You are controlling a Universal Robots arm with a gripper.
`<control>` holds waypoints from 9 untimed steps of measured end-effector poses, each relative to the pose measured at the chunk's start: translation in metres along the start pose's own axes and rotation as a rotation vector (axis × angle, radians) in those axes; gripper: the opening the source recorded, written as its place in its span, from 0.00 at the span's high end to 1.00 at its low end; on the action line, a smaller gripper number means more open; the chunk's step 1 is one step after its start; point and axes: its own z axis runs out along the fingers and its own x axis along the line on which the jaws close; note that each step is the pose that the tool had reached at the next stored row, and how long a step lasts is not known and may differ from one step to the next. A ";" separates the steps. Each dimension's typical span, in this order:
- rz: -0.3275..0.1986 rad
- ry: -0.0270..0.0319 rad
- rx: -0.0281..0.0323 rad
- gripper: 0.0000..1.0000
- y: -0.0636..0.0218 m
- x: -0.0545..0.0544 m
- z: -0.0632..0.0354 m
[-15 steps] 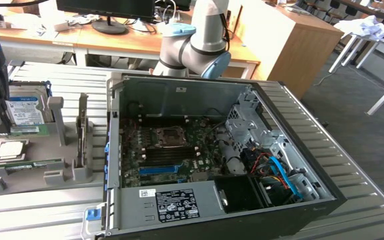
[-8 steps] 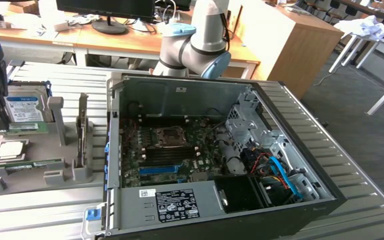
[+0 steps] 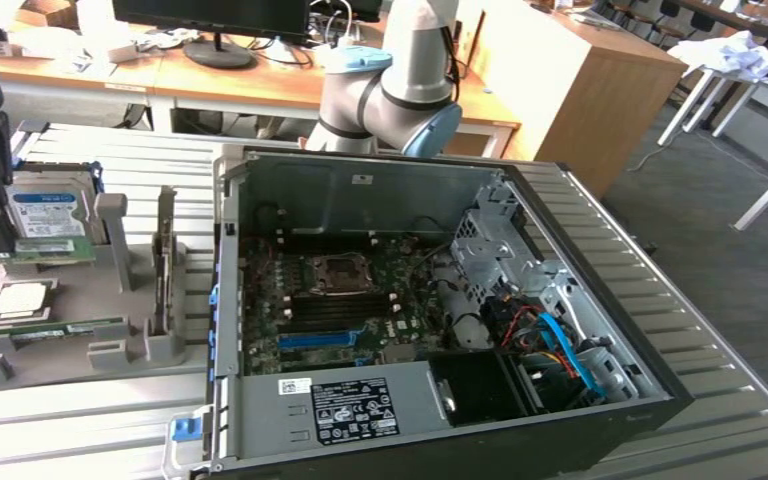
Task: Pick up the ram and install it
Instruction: 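Pick up the ram and move it above insertion slot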
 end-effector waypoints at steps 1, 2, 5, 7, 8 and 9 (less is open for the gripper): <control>0.000 0.0000 0.0000 0.88 0.0000 0.000 -0.0012; 0.000 0.0000 0.0001 0.88 0.0000 0.000 -0.0022; 0.000 0.0000 0.0001 0.88 0.0000 0.000 -0.0052; 0.000 0.0000 0.0000 0.88 0.0000 0.000 -0.0070; 0.000 0.0000 0.0001 0.88 0.0000 0.000 -0.0077; 0.000 -0.0001 0.0001 0.88 0.0000 0.000 -0.0084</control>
